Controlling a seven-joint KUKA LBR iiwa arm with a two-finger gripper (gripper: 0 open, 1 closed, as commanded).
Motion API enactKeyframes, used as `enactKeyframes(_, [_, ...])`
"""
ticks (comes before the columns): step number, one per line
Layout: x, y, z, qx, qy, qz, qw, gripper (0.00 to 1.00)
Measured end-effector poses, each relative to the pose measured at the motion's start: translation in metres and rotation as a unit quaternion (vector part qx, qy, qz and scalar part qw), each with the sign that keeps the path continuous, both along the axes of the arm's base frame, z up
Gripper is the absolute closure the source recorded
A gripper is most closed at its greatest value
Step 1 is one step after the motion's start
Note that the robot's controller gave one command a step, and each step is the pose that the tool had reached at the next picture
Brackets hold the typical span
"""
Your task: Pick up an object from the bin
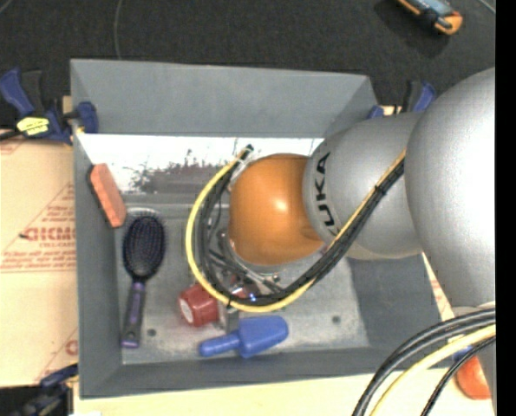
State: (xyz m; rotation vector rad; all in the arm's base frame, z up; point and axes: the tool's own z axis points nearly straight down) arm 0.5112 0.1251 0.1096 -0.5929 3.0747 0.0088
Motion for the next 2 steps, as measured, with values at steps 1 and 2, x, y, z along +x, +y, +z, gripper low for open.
enactKeyframes(1, [-0.012,-0.008,0.102,0.000,0.0016,-0.011,0.9999,1.00])
enactKeyframes(2, [-0.005,-0.006,0.113,0.003,-0.0093,-0.014,0.9999,1.00])
